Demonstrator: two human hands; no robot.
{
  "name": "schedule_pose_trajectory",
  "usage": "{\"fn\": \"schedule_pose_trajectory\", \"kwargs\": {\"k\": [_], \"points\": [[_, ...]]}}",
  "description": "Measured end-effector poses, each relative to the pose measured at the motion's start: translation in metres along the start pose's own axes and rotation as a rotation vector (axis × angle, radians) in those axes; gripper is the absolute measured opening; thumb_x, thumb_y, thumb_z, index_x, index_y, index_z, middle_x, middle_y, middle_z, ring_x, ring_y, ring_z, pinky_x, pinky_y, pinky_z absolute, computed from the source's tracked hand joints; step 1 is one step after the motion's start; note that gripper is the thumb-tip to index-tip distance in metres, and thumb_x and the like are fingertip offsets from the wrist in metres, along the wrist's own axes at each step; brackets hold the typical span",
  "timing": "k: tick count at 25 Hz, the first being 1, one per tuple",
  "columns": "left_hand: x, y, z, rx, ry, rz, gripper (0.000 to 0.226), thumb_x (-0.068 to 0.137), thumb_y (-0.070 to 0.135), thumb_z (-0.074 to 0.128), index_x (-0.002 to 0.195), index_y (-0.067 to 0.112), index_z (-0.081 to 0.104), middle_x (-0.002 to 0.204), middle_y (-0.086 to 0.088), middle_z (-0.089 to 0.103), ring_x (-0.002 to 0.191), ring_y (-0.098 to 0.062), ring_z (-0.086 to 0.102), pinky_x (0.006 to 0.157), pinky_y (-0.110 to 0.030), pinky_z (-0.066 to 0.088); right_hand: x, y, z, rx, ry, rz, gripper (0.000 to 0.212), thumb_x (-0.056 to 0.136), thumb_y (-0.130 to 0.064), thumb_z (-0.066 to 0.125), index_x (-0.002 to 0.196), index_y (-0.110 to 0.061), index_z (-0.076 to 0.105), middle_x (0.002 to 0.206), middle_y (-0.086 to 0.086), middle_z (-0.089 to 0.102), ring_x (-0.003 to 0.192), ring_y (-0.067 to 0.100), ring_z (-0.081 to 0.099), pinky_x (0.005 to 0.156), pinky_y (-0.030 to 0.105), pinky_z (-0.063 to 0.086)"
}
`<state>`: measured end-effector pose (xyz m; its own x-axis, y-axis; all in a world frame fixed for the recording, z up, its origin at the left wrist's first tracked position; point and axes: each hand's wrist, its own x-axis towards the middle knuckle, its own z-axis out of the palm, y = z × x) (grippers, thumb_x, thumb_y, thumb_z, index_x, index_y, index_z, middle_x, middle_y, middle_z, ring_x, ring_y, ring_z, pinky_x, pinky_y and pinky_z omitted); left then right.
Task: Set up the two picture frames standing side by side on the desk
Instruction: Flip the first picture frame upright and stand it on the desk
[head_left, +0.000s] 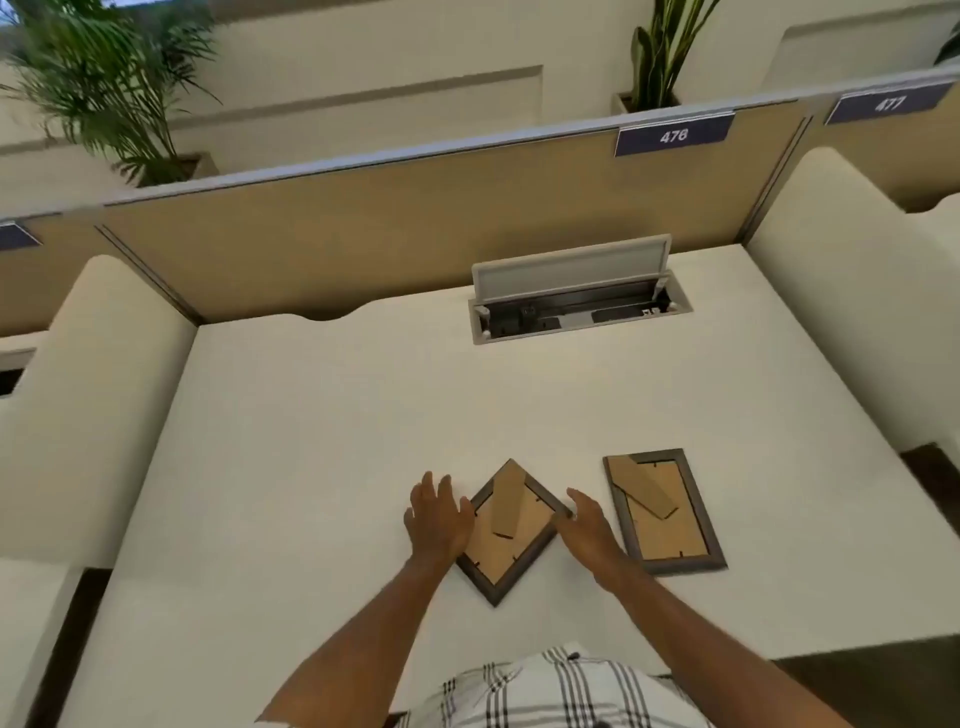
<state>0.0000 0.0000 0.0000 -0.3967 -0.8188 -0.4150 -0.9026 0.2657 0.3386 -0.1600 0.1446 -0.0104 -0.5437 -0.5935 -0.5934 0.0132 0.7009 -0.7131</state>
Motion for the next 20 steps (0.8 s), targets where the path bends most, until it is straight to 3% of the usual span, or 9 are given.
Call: {"fn": "schedule_pose_trajectory", "kwargs": {"k": [4, 8, 12, 14, 17, 18, 20], "points": [[-0.006, -0.009, 0.012, -0.210, -0.055, -0.313, 0.051, 0.100, 0.036, 0.044, 0.148, 0.022, 0.038, 0.157, -0.006, 0.023, 0.143, -0.027, 0.023, 0.110, -0.048, 0.036, 0.001, 0.001, 0.004, -0.134, -0.057, 0.001, 0.053, 0.097, -0.022, 0.052, 0.148, -0.012, 0.045, 0.148, 0.012, 0.047, 0.134, 0.029, 0.047, 0.111, 0.039, 0.041], [-0.002, -0.005, 0.014, -0.438, -0.098, -0.377, 0.050, 0.096, 0.028, 0.048, 0.146, 0.018, 0.045, 0.147, -0.012, 0.033, 0.136, -0.031, 0.032, 0.106, -0.042, 0.043, 0.003, 0.002, 0.007, -0.172, -0.055, -0.030, 0.040, 0.095, -0.015, 0.051, 0.133, -0.005, 0.056, 0.129, 0.018, 0.055, 0.116, 0.031, 0.055, 0.094, 0.034, 0.045], [0.005, -0.001, 0.010, -0.382, -0.129, -0.420, 0.036, 0.092, 0.019, 0.047, 0.121, 0.007, 0.064, 0.130, -0.016, 0.056, 0.122, -0.034, 0.051, 0.104, -0.044, 0.048, 0.007, 0.003, 0.002, -0.110, -0.091, -0.019, 0.014, 0.094, -0.005, 0.050, 0.102, -0.010, 0.060, 0.101, 0.008, 0.050, 0.088, 0.019, 0.048, 0.077, 0.029, 0.037], [0.009, -0.006, 0.009, -0.421, -0.155, -0.451, 0.029, 0.089, 0.014, 0.052, 0.109, -0.001, 0.067, 0.120, -0.020, 0.066, 0.115, -0.036, 0.061, 0.100, -0.044, 0.053, 0.010, 0.003, -0.001, -0.123, -0.107, -0.032, 0.011, 0.091, 0.000, 0.048, 0.089, -0.002, 0.058, 0.088, 0.015, 0.052, 0.075, 0.017, 0.046, 0.068, 0.029, 0.034], [0.012, -0.014, 0.007, -0.648, -0.203, -0.495, 0.019, 0.086, 0.013, 0.062, 0.096, -0.002, 0.065, 0.109, -0.023, 0.068, 0.105, -0.037, 0.065, 0.091, -0.045, 0.058, 0.012, 0.005, -0.005, -0.055, -0.114, -0.033, 0.023, 0.092, 0.001, 0.049, 0.108, 0.006, 0.065, 0.105, 0.030, 0.063, 0.082, 0.022, 0.052, 0.072, 0.031, 0.038], [0.012, -0.014, 0.003, -0.700, -0.232, -0.497, 0.015, 0.087, 0.015, 0.064, 0.092, 0.001, 0.063, 0.101, -0.021, 0.067, 0.095, -0.034, 0.065, 0.081, -0.041, 0.058, 0.010, 0.004, -0.007, -0.035, -0.119, -0.040, 0.026, 0.093, 0.001, 0.049, 0.113, 0.004, 0.066, 0.111, 0.029, 0.065, 0.087, 0.024, 0.056, 0.075, 0.032, 0.042], [0.009, -0.014, -0.006, -0.751, -0.322, -0.497, 0.013, 0.088, 0.017, 0.065, 0.087, 0.008, 0.056, 0.082, -0.012, 0.057, 0.072, -0.023, 0.052, 0.059, -0.030, 0.042, 0.009, 0.002, -0.007, -0.006, -0.130, -0.059, 0.032, 0.095, 0.000, 0.052, 0.122, -0.003, 0.068, 0.118, 0.024, 0.067, 0.103, 0.032, 0.064, 0.086, 0.034, 0.050]]}}
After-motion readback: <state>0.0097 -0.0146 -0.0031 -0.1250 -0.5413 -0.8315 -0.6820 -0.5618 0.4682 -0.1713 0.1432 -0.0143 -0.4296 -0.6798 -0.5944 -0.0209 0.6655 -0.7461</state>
